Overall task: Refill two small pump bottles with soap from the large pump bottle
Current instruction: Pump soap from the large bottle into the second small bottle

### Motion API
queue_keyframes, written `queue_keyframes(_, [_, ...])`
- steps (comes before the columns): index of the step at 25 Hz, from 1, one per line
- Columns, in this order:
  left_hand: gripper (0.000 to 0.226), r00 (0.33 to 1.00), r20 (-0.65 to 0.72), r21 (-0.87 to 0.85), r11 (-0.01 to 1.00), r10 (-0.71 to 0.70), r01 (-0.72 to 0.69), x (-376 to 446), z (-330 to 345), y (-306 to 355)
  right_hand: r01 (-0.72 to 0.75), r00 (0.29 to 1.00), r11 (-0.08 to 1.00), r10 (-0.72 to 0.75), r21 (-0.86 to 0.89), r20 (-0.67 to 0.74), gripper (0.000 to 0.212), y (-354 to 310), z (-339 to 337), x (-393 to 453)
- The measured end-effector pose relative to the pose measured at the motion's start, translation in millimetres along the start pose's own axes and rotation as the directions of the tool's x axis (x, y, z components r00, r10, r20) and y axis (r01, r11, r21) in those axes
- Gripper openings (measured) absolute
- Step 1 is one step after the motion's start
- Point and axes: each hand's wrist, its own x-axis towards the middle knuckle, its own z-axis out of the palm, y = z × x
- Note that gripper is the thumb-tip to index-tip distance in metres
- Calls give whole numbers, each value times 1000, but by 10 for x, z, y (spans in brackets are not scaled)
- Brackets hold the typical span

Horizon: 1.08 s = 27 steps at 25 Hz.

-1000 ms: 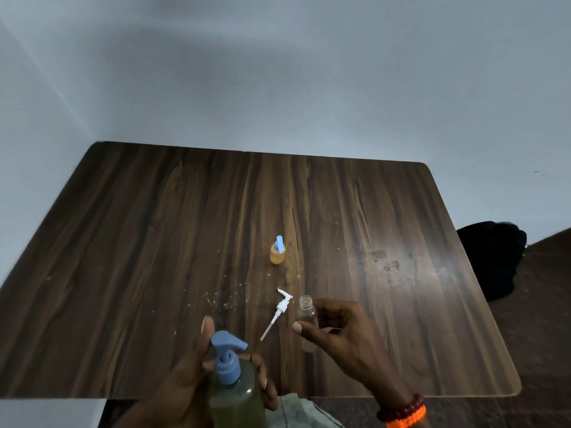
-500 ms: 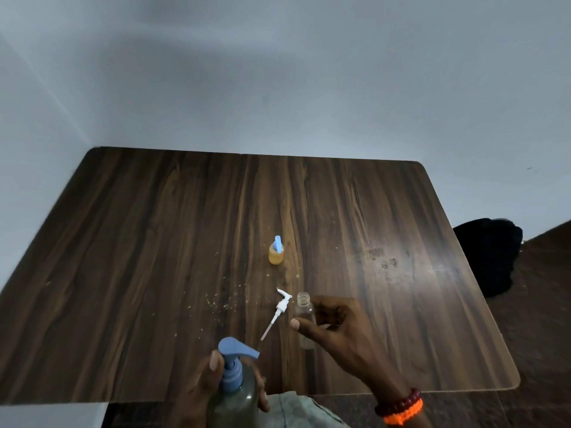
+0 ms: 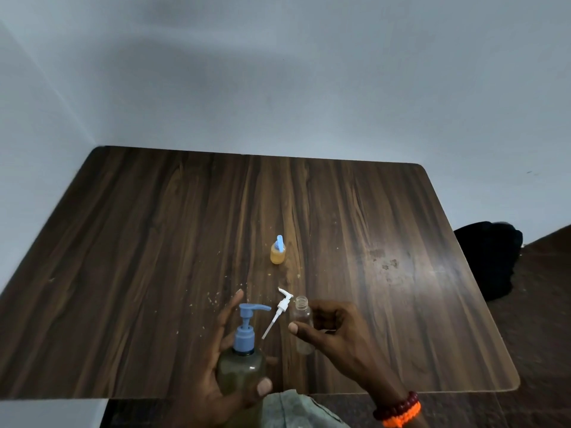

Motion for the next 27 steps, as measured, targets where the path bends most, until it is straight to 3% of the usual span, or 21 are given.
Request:
queue_keyframes(7, [93, 996, 40, -66, 994, -80, 83, -18, 12, -168, -63, 998, 997, 64, 45, -8, 30, -16, -5, -71])
queue_keyframes(11, [100, 999, 19, 190, 981, 28, -31, 125, -46, -126, -83, 997, 995, 83, 53, -1, 30, -55, -8, -84])
queue_keyframes(19, [95, 974, 160, 134, 974, 159, -181, 696, -243, 79, -54, 998, 998, 53, 38, 28, 30, -207, 15, 70])
queue_keyframes(27, [88, 924, 216, 163, 921, 315, -353, 666, -224, 192, 123, 992, 992, -122, -19, 9, 32, -387, -139, 198])
